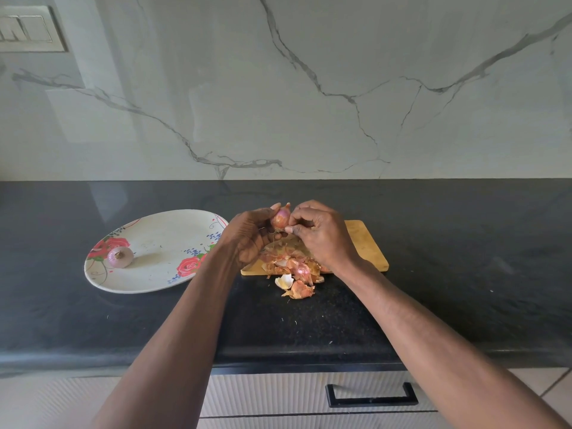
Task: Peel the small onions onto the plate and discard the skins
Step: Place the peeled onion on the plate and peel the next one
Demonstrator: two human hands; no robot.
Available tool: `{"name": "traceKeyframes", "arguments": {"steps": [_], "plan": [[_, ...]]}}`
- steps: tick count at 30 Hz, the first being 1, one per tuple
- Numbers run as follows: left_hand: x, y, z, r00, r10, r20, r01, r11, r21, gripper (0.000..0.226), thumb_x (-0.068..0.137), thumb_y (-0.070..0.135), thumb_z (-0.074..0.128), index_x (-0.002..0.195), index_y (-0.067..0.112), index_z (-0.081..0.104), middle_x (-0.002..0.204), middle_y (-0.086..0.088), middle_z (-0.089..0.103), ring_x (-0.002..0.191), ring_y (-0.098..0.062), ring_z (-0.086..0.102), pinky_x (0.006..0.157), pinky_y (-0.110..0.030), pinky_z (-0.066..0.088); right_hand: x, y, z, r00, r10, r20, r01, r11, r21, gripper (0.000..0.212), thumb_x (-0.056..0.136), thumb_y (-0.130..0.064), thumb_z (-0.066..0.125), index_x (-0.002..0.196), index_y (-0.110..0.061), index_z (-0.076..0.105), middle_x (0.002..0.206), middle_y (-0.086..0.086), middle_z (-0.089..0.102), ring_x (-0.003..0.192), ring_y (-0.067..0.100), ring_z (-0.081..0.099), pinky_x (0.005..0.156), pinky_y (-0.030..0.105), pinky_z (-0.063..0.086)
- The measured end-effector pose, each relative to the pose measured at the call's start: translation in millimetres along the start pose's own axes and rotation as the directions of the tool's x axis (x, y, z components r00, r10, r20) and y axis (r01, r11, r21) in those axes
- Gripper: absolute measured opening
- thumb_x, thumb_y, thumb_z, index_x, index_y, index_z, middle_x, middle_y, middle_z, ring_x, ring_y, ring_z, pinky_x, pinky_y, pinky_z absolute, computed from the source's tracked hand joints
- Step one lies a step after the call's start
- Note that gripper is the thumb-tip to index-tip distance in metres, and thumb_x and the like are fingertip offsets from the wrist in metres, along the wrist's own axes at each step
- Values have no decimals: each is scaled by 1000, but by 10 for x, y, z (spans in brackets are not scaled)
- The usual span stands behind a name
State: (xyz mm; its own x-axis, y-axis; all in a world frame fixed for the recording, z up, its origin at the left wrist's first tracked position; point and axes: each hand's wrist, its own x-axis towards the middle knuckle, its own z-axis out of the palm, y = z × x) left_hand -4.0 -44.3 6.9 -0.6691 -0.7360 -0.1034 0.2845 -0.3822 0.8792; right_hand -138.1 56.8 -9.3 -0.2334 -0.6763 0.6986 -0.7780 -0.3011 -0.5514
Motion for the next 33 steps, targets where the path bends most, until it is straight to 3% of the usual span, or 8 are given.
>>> {"name": "traceKeyframes", "arguments": {"steps": [3, 6, 8, 11, 17, 22, 26, 33], "plan": [[2, 7, 0, 1000, 21, 11, -21, 999, 28, 12, 93, 4, 61, 101, -2, 69, 93, -17, 68, 75, -22, 65, 59, -27, 59, 18, -37, -21, 994, 100, 51, -103, 993, 62, 24, 82, 1, 77, 95, -19, 70, 94, -13, 64, 84, -4, 62, 72, 12, 53], [13, 10, -5, 998, 49, 49, -49, 999, -1, 14, 92, 0, 60, 103, 2, 68, 94, -16, 70, 81, -24, 68, 74, -33, 62, 55, -71, -57, 968, 249, 10, -248, 960, 127, 25, 87, -4, 73, 107, -18, 70, 94, -10, 68, 84, 3, 66, 75, 16, 56], [18, 0, 1, 995, 73, 71, -72, 997, -20, 17, 92, -4, 59, 104, 3, 68, 96, -16, 72, 87, -26, 69, 84, -38, 60, 66, -76, -80, 943, 330, -42, -320, 934, 155, 14, 89, -10, 74, 101, -18, 74, 86, -11, 71, 74, 4, 68, 62, 15, 54], [18, -12, 2, 992, 96, 81, -93, 995, -40, 24, 92, -13, 53, 104, 2, 67, 97, -17, 74, 91, -28, 70, 85, -40, 61, 69, -77, -94, 911, 410, -39, -392, 894, 217, 6, 89, -15, 75, 94, -16, 78, 77, -10, 73, 64, 2, 69, 49, 14, 48], [26, -32, 6, 987, 111, 112, -106, 993, -47, 27, 89, -18, 51, 101, 0, 67, 101, -18, 73, 90, -29, 72, 88, -42, 60, 77, -82, -88, 881, 470, -52, -447, 864, 232, 5, 88, -15, 75, 90, -12, 79, 75, -2, 75, 63, 10, 72, 47, 19, 52], [61, -60, -2, 987, 116, 110, -117, 993, 8, 25, 87, -20, 55, 99, -3, 68, 108, -23, 71, 93, -33, 73, 86, -42, 61, 54, -78, -71, 910, 407, -78, -400, 912, 87, 11, 88, -11, 73, 79, -12, 80, 69, -3, 74, 62, 12, 71, 60, 30, 60], [86, -69, -14, 984, 120, 129, -129, 989, 67, 26, 87, -20, 56, 100, -3, 70, 112, -24, 70, 97, -34, 71, 88, -43, 61, 21, -79, -43, 941, 326, -93, -330, 944, -31, 13, 86, -13, 73, 73, -9, 76, 66, -2, 71, 59, 16, 67, 58, 37, 58], [68, -59, -11, 979, 144, 147, -159, 982, 99, 20, 84, -11, 65, 94, 3, 74, 107, -20, 71, 98, -32, 71, 84, -38, 61, 2, -74, 15, 958, 272, -92, -280, 957, -79, 26, 87, -27, 73, 69, -10, 64, 61, -3, 61, 51, 7, 47, 48, 30, 42]]}}
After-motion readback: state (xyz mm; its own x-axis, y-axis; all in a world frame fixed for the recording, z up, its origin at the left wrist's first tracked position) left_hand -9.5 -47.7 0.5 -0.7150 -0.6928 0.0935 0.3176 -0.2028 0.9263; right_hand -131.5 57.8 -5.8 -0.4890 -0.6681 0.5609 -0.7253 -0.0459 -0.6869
